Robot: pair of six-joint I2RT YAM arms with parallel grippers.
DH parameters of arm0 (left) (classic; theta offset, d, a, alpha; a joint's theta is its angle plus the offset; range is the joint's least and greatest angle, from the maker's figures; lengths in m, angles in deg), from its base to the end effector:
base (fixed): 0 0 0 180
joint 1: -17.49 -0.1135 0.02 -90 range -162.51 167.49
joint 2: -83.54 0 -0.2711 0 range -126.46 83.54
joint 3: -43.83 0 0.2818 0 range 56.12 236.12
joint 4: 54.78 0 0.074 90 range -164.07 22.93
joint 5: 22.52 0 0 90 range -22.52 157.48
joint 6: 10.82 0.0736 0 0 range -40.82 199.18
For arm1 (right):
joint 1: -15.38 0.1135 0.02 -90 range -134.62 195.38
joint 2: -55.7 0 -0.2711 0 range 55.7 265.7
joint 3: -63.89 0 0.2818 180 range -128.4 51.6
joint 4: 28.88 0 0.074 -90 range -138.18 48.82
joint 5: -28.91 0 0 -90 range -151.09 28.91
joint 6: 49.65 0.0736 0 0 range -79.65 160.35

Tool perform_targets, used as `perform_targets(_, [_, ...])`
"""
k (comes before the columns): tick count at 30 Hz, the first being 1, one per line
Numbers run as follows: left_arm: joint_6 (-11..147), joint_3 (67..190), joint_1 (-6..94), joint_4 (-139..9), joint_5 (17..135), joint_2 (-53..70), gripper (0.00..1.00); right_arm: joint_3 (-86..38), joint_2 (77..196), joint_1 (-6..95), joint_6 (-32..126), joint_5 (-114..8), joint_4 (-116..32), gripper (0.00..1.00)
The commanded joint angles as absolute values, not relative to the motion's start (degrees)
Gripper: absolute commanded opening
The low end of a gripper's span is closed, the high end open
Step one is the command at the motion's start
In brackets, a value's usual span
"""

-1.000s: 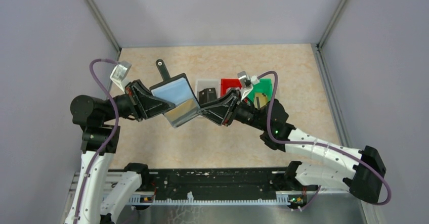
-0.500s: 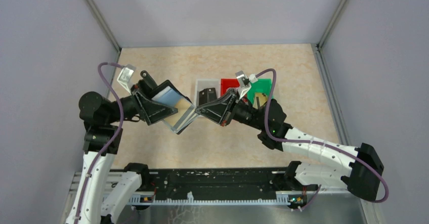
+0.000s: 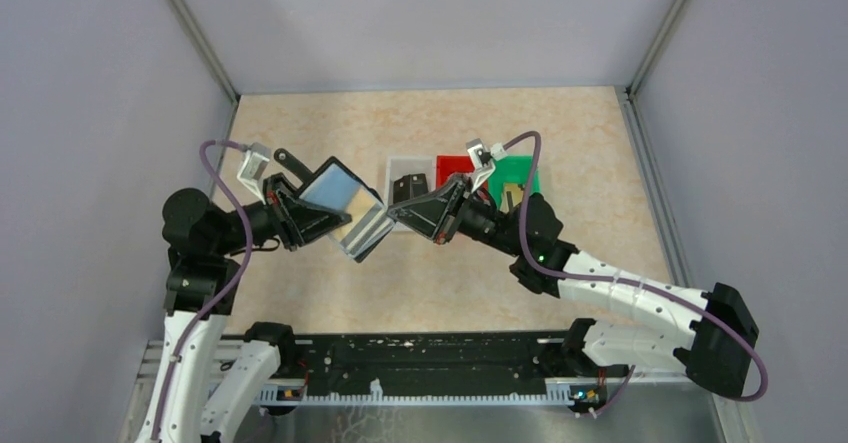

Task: Take the credit cards out of the card holder
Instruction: Remove the credit card from the card holder.

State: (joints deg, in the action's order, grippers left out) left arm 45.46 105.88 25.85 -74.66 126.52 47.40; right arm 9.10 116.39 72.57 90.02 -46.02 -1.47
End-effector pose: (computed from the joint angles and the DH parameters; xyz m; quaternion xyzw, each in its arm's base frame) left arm 0.1548 -0.0865 0.4083 0.2295 0.6483 -0.5399 0.4854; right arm 0.1479 0.2647 0.3741 -0.1447 0.5496 0.7021 0.4290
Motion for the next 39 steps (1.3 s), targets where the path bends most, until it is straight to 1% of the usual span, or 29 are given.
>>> perform_targets(1, [47.75,108.53,26.10,-75.58,125.35,46.56,0.11,5.50,116.04,73.40,90.78,-45.45,1.03,0.00])
perform_targets(2, [46.20,108.47,26.10,-74.95,125.96,46.40,0.08,5.66,115.91,73.44,90.72,-45.37,0.67,0.00])
perform_targets(3, [44.58,108.32,26.10,-74.14,126.96,46.26,0.06,5.90,115.63,73.43,90.72,-45.33,0.41,0.04])
perform_targets(5, [41.08,107.89,26.10,-71.82,128.93,45.92,0.04,6.58,115.02,73.44,90.68,-45.40,-0.13,0.20])
perform_targets(6, [39.42,107.75,26.10,-70.93,129.62,45.68,0.03,7.06,114.78,73.39,90.68,-45.36,-0.09,0.24])
perform_targets(10, [33.13,107.48,26.10,-67.77,131.19,45.08,0.00,9.00,113.98,73.23,91.50,-44.44,1.96,0.35])
perform_targets(14, [27.64,106.90,26.10,-63.64,132.71,44.32,0.00,10.55,114.10,72.97,92.30,-41.34,4.00,0.43])
perform_targets(18, [25.52,107.09,26.10,-62.59,133.23,44.24,0.00,13.01,113.91,72.46,93.89,-39.20,7.95,0.42])
perform_targets(24, [24.46,107.28,26.10,-62.50,133.65,44.34,0.00,13.68,114.53,71.86,94.84,-39.44,9.18,0.32])
perform_targets(29, [24.02,107.62,26.10,-62.45,133.95,44.52,0.00,12.65,115.58,71.74,94.80,-40.85,7.56,0.27])
perform_targets(39, [25.17,107.15,26.10,-61.50,135.81,45.25,0.00,10.86,117.40,71.79,94.79,-45.76,2.88,0.26])
